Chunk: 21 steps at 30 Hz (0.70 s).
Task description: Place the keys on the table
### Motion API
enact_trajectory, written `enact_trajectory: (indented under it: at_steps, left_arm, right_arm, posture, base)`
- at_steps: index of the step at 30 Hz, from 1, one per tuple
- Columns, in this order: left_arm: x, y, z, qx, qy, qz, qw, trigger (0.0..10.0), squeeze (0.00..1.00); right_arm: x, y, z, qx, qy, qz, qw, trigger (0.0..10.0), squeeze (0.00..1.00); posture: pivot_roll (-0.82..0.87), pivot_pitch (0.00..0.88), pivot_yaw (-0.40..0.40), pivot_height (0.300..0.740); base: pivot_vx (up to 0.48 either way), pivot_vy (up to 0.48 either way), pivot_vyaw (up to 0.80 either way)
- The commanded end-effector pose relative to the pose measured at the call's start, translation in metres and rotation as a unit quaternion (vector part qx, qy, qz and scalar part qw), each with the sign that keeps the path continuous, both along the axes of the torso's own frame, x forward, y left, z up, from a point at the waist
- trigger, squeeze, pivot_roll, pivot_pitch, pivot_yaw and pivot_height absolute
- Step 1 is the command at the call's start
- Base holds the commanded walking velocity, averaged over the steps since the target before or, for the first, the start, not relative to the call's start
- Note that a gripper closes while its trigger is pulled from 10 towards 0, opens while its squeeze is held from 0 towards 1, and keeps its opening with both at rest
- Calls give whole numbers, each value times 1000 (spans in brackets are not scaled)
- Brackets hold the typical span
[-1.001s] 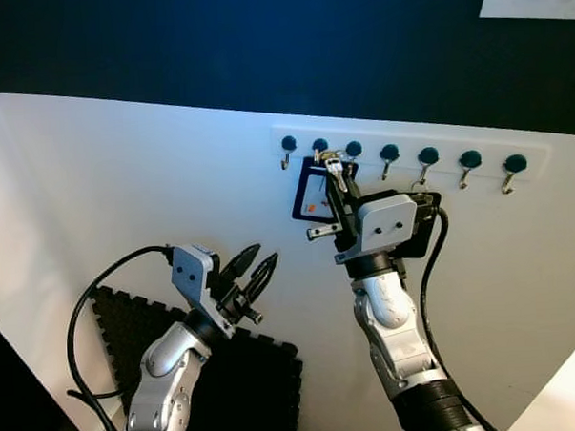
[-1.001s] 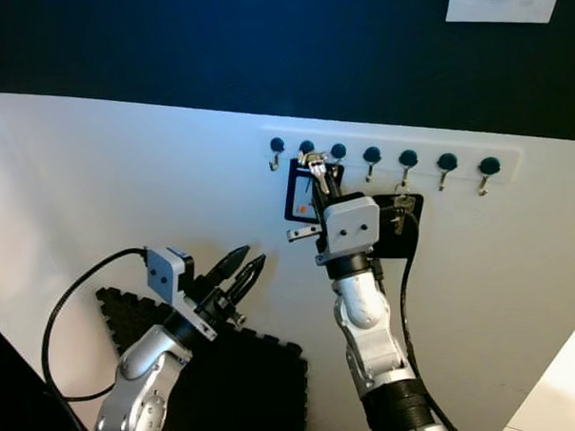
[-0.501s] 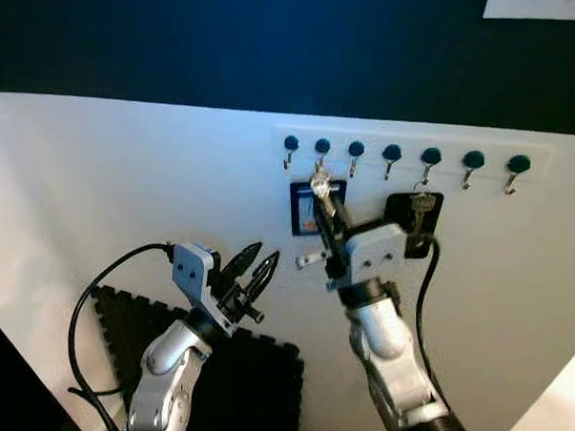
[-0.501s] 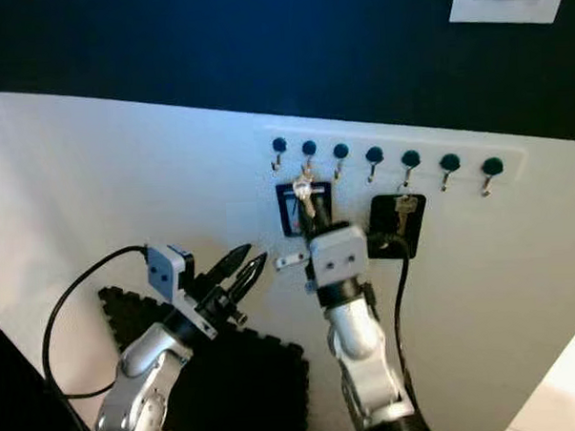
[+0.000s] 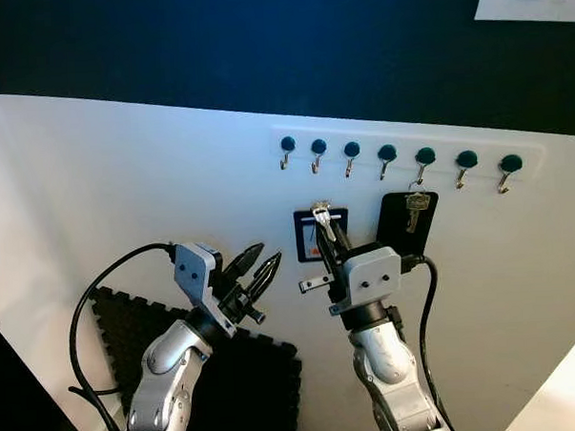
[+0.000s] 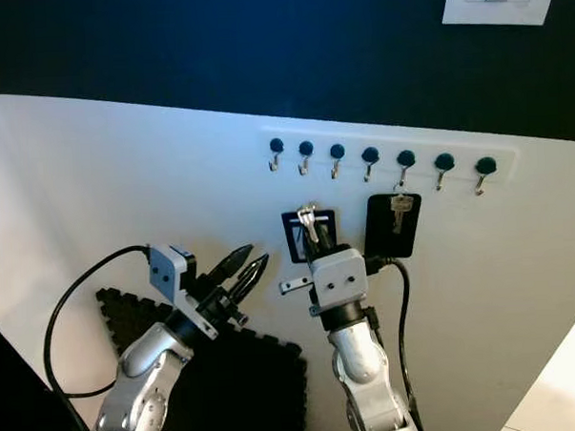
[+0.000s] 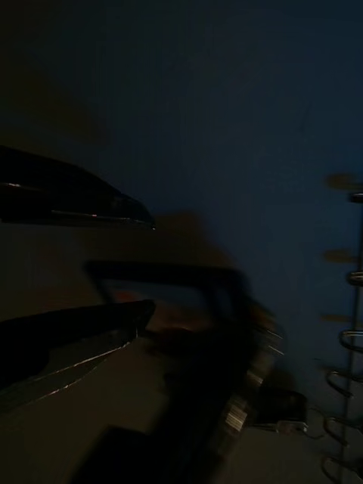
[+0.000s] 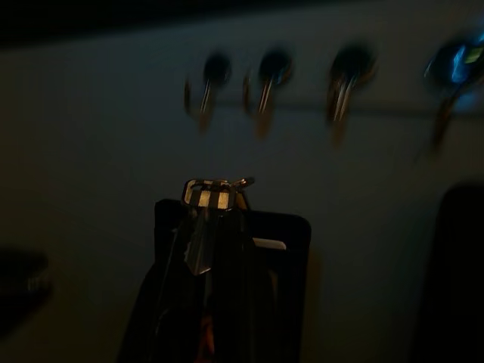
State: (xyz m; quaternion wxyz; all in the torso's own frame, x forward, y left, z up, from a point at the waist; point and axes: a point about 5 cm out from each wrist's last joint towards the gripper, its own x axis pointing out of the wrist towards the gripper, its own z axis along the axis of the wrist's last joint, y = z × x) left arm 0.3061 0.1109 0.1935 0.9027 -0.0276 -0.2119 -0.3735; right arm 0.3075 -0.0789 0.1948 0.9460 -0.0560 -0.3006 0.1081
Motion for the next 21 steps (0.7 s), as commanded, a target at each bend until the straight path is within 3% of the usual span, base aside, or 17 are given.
enact_trajectory:
  at_steps: [1, 6, 8, 10, 11, 12, 14, 15, 17, 18, 20, 21]
  left_arm:
    - [1, 0, -15, 47, 27, -6, 998, 10000, 0]
    - [-5, -2, -36, 88, 53, -27, 994, 10000, 0]
    - [-13, -2, -56, 124, 78, -41, 988, 10000, 0]
    - [-20, 0, -79, 168, 110, -49, 978, 10000, 0]
    - [-22, 4, -93, 183, 140, -40, 972, 10000, 0]
    - [-22, 4, -93, 183, 140, -40, 972, 10000, 0]
    - [-25, 13, -121, 222, 203, -11, 953, 10000, 0]
    - [-25, 13, -121, 222, 203, -11, 953, 10000, 0]
    - [-32, 27, -157, 265, 279, 39, 922, 10000, 0]
    - [-32, 27, -157, 265, 279, 39, 922, 10000, 0]
    - [-38, 41, -180, 248, 326, 109, 906, 10000, 0]
    - [-38, 41, -180, 248, 326, 109, 906, 10000, 0]
  right_arm:
    - [3, -6, -28, -14, 66, -7, 998, 10000, 0]
    - [3, -20, -57, -3, 128, -30, 991, 10000, 0]
    - [-1, -35, -89, -10, 197, -57, 979, 10000, 0]
    - [-8, -48, -121, -34, 270, -73, 960, 10000, 0]
    - [-14, -52, -142, -52, 324, -73, 942, 10000, 0]
    - [-14, -52, -142, -52, 324, -73, 942, 10000, 0]
    - [-29, -59, -177, -55, 414, -65, 907, 10000, 0]
    - [-29, -59, -177, -55, 414, -65, 907, 10000, 0]
    - [-53, -69, -212, -61, 492, -71, 865, 10000, 0]
    - [-53, -69, -212, -61, 492, -71, 865, 10000, 0]
    - [-77, -83, -235, -60, 537, -97, 836, 10000, 0]
    - [-77, -83, -235, -60, 537, -97, 836, 10000, 0]
  posture:
    - [24, 65, 14, 740]
    - [26, 65, 16, 740]
    - [26, 65, 18, 740]
    - [26, 64, 20, 740]
    - [22, 64, 24, 740]
    - [22, 64, 24, 740]
    - [21, 64, 25, 740]
    - [21, 64, 25, 740]
    - [19, 59, 34, 740]
    - [19, 59, 34, 740]
    - [18, 63, 33, 740]
    - [18, 63, 33, 740]
  base:
    - [0, 0, 0]
    - [0, 0, 0]
    - [0, 0, 0]
    - [0, 0, 0]
    - [0, 0, 0]
    - [0, 0, 0]
    - [0, 0, 0]
    - [0, 0, 0]
    - [0, 0, 0]
    - [0, 0, 0]
    - [0, 0, 0]
    - [0, 0, 0]
